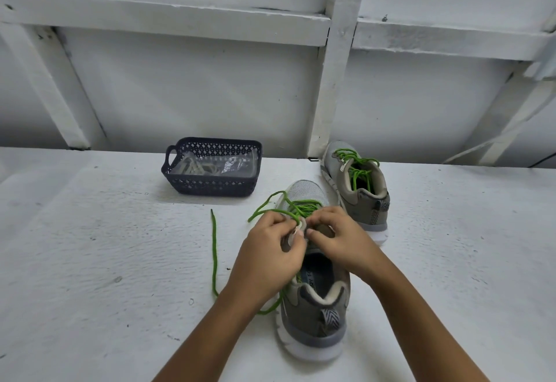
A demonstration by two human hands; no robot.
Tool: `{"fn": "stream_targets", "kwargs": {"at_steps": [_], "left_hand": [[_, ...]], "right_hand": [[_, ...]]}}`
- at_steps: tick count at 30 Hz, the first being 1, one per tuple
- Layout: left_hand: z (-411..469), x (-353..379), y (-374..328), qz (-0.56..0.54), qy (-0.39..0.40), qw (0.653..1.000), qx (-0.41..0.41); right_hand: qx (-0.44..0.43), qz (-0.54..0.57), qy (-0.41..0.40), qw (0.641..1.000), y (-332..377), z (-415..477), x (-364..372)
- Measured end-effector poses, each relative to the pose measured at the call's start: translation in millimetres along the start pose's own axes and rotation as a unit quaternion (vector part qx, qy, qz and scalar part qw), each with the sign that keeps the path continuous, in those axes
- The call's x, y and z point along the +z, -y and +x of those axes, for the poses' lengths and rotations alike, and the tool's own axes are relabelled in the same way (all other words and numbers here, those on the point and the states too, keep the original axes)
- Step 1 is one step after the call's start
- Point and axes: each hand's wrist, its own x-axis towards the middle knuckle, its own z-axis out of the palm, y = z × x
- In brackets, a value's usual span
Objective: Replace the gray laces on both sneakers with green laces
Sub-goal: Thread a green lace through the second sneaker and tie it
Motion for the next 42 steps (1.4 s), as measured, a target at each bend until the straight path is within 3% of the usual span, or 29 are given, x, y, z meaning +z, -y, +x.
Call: {"fn": "stream_targets", "kwargs": {"at_steps": [10,22,24,27,29,30,31,34,37,39,42], "left_hand": [[-8,8,1,0.023,-0.035,0.999,-0.009],[-12,10,1,0.012,-0.052,0.998,-0.04],[-12,10,2,0.006,-0.051,0.998,-0.04],[-13,11,2,-0.002,-0.058,0.997,-0.042],[-14,11,2,-0.01,-0.059,0.997,-0.041],[-14,11,2,-0.011,-0.059,0.997,-0.038],[-15,11,2,-0.012,-0.057,0.998,-0.036],[-16,12,1,-0.006,-0.056,0.998,-0.03],[-17,12,2,-0.001,-0.05,0.998,-0.028],[-17,12,2,-0.001,-0.047,0.998,-0.032],[-17,11,3,-0.001,-0.048,0.998,-0.033]], "right_hand": [[-0.053,-0.059,-0.018,0.997,-1,0,5],[-0.069,0.13,-0.183,0.972,0,-26,-6],[-0.043,0.281,-0.197,0.938,4,-29,-16],[-0.02,0.534,-0.13,0.835,14,-33,-30],[-0.016,0.593,-0.085,0.8,18,-34,-35],[-0.012,0.581,-0.069,0.811,20,-34,-36],[-0.009,0.533,-0.054,0.844,19,-35,-39],[-0.01,0.248,0.055,0.967,14,-37,-54],[0.008,0.055,0.151,0.987,15,-40,-69],[0.0,-0.001,0.095,0.996,16,-38,-68],[-0.084,-0.179,-0.09,0.976,11,-28,-48]]}}
